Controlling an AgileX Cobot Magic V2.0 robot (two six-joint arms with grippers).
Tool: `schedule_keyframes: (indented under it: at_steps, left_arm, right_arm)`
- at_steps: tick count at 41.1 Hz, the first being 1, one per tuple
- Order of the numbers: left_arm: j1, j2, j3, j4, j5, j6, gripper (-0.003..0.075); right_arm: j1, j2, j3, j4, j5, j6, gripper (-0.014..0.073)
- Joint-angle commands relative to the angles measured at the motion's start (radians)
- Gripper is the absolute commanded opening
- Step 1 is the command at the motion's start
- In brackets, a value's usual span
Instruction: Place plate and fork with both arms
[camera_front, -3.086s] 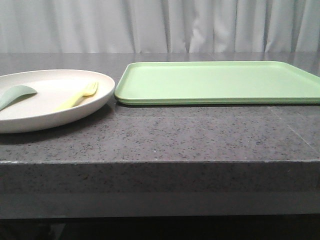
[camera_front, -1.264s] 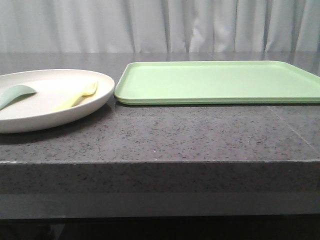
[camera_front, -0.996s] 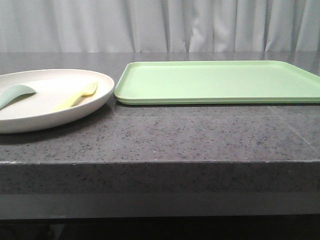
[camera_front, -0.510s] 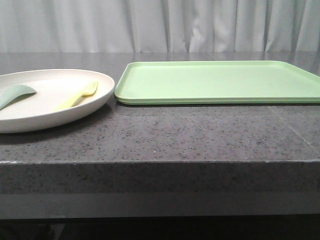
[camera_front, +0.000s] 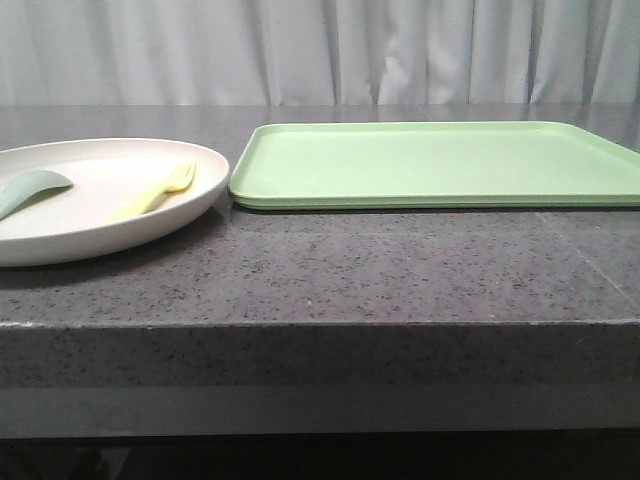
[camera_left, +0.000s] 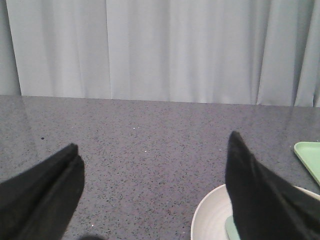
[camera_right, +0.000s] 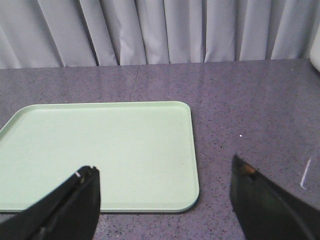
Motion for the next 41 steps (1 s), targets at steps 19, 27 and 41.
schedule_keyframes:
  at_steps: [19, 27, 41]
  left_arm:
    - [-0.016, 0.381, -0.407, -0.053, 0.405, -0.009, 0.0549]
    - [-0.103, 0.578, -0.584, -0.053, 0.626, 0.040, 0.0502]
    - [-0.114, 0.892, -0.777, -0.086, 0.892, 0.040, 0.0506]
  right_arm:
    - [-0.006, 0.008, -0.038, -0.012, -0.078, -0.006, 0.0582]
    - [-0.006, 0.008, -0.038, -0.012, -0.078, -0.006, 0.0582]
    - [-0.006, 0.008, -0.038, -0.012, -0.078, -0.006, 0.0582]
